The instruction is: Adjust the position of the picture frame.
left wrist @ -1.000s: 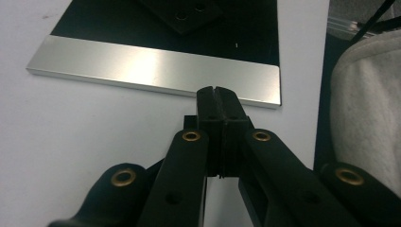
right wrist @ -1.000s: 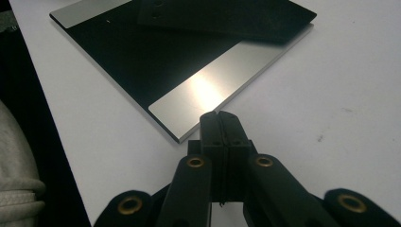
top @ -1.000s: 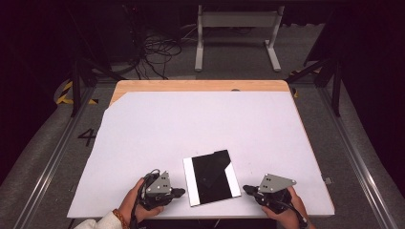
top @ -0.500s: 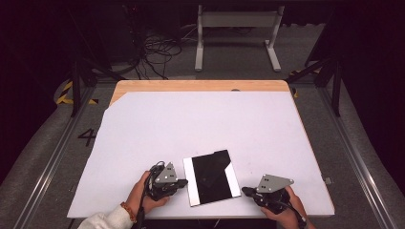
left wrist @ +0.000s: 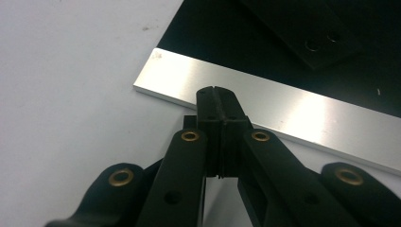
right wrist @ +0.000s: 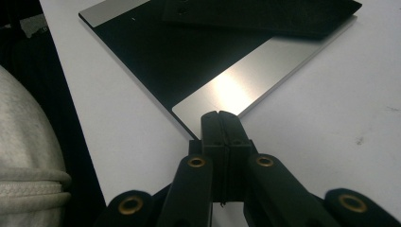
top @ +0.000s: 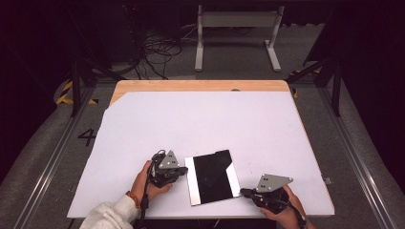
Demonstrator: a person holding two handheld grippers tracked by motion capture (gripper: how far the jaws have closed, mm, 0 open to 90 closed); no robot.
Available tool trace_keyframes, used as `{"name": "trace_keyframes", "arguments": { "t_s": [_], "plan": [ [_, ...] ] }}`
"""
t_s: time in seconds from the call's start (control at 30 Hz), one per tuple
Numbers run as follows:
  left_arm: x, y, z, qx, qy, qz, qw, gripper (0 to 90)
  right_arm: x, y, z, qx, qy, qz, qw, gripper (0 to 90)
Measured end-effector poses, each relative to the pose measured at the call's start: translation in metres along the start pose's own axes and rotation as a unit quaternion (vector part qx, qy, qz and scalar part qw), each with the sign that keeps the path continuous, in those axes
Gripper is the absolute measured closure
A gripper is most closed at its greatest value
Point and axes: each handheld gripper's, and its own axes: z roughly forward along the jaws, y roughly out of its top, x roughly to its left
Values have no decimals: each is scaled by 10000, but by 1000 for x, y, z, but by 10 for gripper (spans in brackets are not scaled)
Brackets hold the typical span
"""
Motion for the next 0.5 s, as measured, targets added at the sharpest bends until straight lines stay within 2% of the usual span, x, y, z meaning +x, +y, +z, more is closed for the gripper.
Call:
{"name": "trace_keyframes", "arguments": {
  "t_s": [0.07,0.23,0.5],
  "plan": [
    [4,1,1,1,59,-38,10000,898,-1,0,0,-13,20,22,10000,900],
    [16,5,4,16,-133,-195,9997,898,-2,-1,0,-33,80,76,9999,900],
    [23,12,9,56,11,-107,9999,898,-4,-1,0,-31,166,131,9998,900]
  ]
}}
